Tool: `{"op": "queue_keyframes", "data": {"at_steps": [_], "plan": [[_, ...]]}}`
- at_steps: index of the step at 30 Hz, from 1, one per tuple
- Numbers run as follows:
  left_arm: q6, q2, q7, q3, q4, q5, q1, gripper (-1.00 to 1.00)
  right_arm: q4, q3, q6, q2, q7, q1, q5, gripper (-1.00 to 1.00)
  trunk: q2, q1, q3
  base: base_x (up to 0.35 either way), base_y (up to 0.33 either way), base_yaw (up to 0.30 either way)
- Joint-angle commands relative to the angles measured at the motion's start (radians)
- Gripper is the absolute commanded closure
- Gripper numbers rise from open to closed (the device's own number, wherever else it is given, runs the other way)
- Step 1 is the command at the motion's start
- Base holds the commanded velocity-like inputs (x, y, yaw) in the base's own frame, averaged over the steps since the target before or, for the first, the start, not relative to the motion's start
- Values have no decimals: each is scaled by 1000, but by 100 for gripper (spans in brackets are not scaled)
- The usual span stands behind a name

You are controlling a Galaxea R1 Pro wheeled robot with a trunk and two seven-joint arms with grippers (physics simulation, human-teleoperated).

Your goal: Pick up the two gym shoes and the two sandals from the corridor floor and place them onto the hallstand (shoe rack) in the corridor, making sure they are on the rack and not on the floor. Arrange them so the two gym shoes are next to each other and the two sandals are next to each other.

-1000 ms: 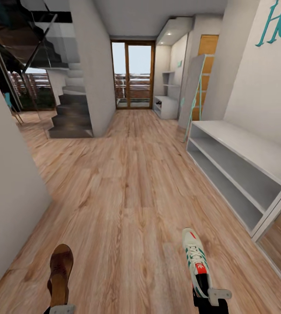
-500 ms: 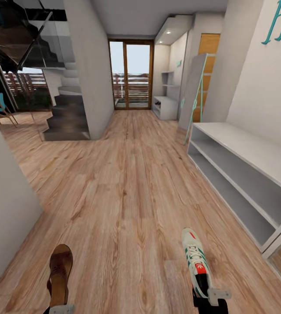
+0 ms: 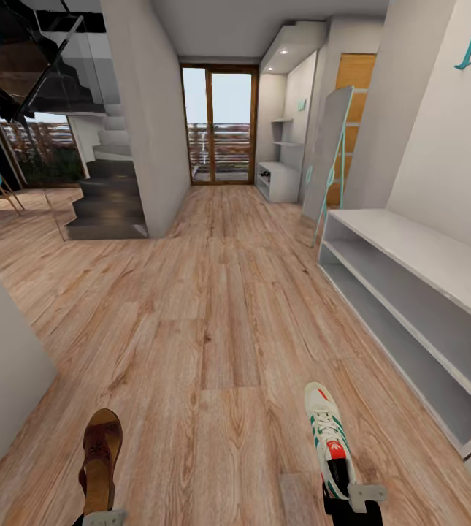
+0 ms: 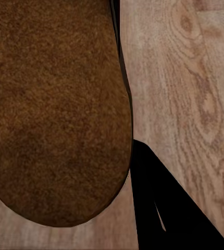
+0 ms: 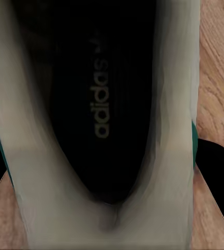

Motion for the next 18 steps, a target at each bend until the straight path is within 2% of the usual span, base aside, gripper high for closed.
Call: {"op": "queue_keyframes", "data": {"at_steps": [1,18], "plan": [[-3,-1,1,7,1,-12,-1,100,1,-6,-3,1,-4,-1,11,100,0,0,-1,336,0,0],[-4,-2,1,6,1,-12,-1,100,27,-6,-3,1,-4,-1,9,100,0,0,-1,336,0,0]]}}
